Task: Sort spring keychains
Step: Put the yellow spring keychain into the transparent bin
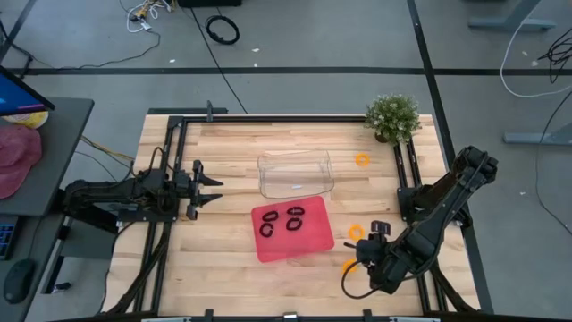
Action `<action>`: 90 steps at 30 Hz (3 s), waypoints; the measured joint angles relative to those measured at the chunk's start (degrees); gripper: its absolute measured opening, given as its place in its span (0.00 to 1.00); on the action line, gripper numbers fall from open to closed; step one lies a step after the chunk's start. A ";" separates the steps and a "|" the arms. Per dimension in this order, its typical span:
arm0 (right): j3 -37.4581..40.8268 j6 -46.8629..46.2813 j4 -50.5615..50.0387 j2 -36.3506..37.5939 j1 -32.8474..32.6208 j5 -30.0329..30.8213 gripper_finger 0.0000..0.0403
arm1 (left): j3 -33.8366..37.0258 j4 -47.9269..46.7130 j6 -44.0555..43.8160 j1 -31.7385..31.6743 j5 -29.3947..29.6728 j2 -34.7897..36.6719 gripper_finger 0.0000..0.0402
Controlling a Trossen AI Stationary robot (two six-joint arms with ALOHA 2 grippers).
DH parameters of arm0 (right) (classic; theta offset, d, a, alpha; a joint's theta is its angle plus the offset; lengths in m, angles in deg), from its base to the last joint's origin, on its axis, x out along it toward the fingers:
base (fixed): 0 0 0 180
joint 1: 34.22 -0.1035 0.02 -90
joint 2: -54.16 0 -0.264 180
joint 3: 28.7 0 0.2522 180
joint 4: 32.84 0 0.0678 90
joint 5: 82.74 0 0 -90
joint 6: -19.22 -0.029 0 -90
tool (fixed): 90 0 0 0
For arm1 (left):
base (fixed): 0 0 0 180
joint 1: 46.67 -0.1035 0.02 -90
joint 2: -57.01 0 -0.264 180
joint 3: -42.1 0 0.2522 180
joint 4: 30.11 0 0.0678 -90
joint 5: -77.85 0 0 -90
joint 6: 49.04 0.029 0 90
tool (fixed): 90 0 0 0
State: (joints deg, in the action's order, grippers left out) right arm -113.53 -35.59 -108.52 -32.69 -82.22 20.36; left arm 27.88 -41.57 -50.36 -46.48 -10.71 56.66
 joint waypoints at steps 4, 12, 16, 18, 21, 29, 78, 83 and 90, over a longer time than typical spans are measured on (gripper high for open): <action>0.00 0.05 0.23 0.00 0.06 0.01 0.55 | 0.01 -0.01 0.00 0.00 0.01 -0.01 0.43; 0.00 0.39 0.44 0.00 0.06 0.42 0.55 | 0.00 -0.01 0.00 -0.01 0.00 -0.02 0.43; 0.00 1.25 2.10 0.00 0.04 1.03 0.55 | 0.01 -0.02 0.00 0.00 0.01 0.00 0.43; 0.00 1.79 2.80 0.00 0.11 1.30 0.55 | 0.01 -0.02 0.00 0.00 0.00 -0.02 0.43; 0.00 1.79 2.90 0.00 0.19 1.45 0.55 | 0.01 -0.02 0.00 0.00 0.01 -0.02 0.43; 0.00 1.97 2.85 0.02 0.19 1.45 0.55 | 0.00 -0.02 0.00 0.00 0.00 -0.02 0.43; 12.00 5.81 22.13 0.04 0.96 0.51 0.55 | 0.02 -0.02 0.00 -0.01 0.02 -0.01 0.43; 12.00 5.79 22.13 0.04 0.96 0.53 0.55 | 0.00 0.00 0.00 0.00 0.00 -0.02 0.43; 12.00 5.80 22.11 0.02 0.96 0.64 0.55 | 0.00 0.00 0.00 -0.02 0.01 -0.02 0.43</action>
State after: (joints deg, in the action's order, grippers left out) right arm -101.53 -29.79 -86.41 -32.67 -81.27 21.00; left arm 27.87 -41.56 -50.36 -46.50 -10.70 56.65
